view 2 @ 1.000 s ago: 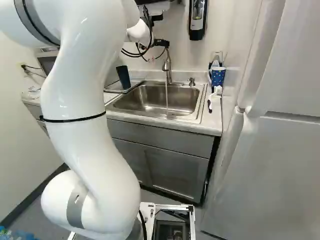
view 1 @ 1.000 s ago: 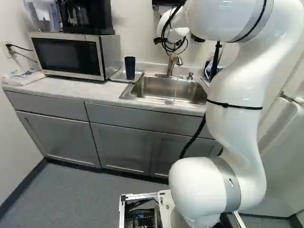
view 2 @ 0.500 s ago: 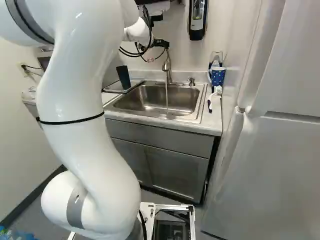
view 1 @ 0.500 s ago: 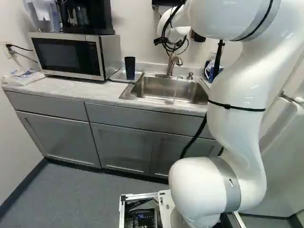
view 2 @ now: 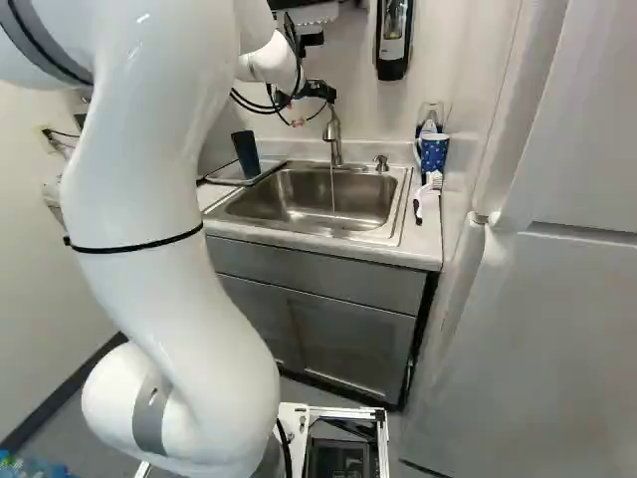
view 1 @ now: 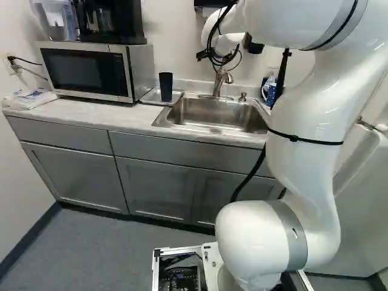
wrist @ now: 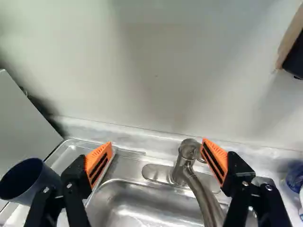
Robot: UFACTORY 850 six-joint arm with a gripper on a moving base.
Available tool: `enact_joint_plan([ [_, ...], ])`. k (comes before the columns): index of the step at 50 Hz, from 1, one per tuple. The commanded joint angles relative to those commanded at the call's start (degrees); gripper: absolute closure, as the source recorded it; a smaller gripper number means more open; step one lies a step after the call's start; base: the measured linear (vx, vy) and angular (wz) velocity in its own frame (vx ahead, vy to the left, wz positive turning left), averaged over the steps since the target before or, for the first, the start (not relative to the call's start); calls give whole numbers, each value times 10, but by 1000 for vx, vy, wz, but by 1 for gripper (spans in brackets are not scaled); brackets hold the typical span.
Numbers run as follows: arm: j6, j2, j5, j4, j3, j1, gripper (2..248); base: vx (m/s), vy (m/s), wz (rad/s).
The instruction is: Rinse the cup and place it in the tray
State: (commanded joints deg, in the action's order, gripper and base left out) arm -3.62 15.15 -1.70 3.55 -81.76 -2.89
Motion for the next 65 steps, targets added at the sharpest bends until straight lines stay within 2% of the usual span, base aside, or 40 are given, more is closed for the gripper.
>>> enact_joint_plan([
  [35,0,-5,-3,0,2,-2,3,0,0,0],
  [54,0,-49,-3,0,30,-23,3,0,0,0],
  [65,0,-79,4,0,61,-32,3,0,0,0],
])
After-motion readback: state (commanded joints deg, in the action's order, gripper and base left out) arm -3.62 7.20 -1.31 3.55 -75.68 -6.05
